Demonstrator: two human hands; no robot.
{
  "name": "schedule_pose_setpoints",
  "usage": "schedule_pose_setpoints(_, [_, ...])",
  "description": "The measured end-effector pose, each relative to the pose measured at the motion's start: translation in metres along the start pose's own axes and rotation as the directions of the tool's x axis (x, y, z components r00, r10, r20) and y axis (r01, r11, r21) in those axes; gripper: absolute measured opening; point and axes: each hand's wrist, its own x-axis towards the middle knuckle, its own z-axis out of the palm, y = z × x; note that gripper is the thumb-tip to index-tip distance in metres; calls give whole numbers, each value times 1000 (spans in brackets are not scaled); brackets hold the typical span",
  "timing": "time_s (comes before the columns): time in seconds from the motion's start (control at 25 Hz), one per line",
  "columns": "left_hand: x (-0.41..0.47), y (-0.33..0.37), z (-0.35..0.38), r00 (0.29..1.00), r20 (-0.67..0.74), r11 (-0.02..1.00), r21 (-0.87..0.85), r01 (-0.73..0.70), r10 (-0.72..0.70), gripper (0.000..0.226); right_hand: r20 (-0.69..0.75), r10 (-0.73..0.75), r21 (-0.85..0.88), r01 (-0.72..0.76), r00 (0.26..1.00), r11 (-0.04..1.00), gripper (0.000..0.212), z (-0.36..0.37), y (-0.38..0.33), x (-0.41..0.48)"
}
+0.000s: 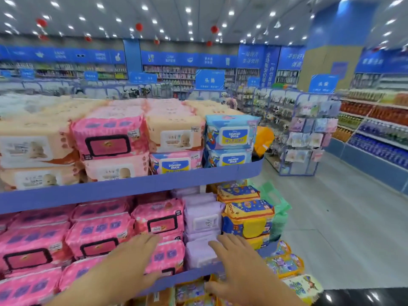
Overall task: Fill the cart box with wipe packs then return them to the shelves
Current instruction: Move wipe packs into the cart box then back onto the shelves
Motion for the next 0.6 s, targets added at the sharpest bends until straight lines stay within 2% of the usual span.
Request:
schedule_pose_setpoints(0.12, [53, 4, -72, 971, -215, 989, 127, -78, 104, 75, -149, 0, -76, -12, 989, 997, 84, -72, 33, 39])
schedule_pose_setpoints(0.28, [110, 19, -176, 899, -399, 972, 215, -98, 179, 66, -298, -55, -185, -1, 953, 983, 85, -170, 74, 88])
schedule_pose_setpoints(0.36, [128, 23, -208, 879, -449, 972, 226, -64, 162, 67, -355, -81, -231, -4, 931, 973, 80, -204, 102, 95])
schedule_pose_setpoints(0.44, [141, 28, -225, 863, -493, 975, 222, -5, 116, 70, -411, -61, -202, -26, 910, 979, 74, -225, 138, 92])
schedule_pose_setpoints(0.52, [157, 42, -236, 875, -477, 969, 244, 43, 81, 73, -445, 4, -158, -82, 896, 984, 73, -238, 183, 87])
schedule_pose_setpoints(0.6, [178, 59, -244, 898, -434, 963, 265, 47, 76, 82, -421, 52, -151, -127, 906, 980, 74, -241, 223, 88])
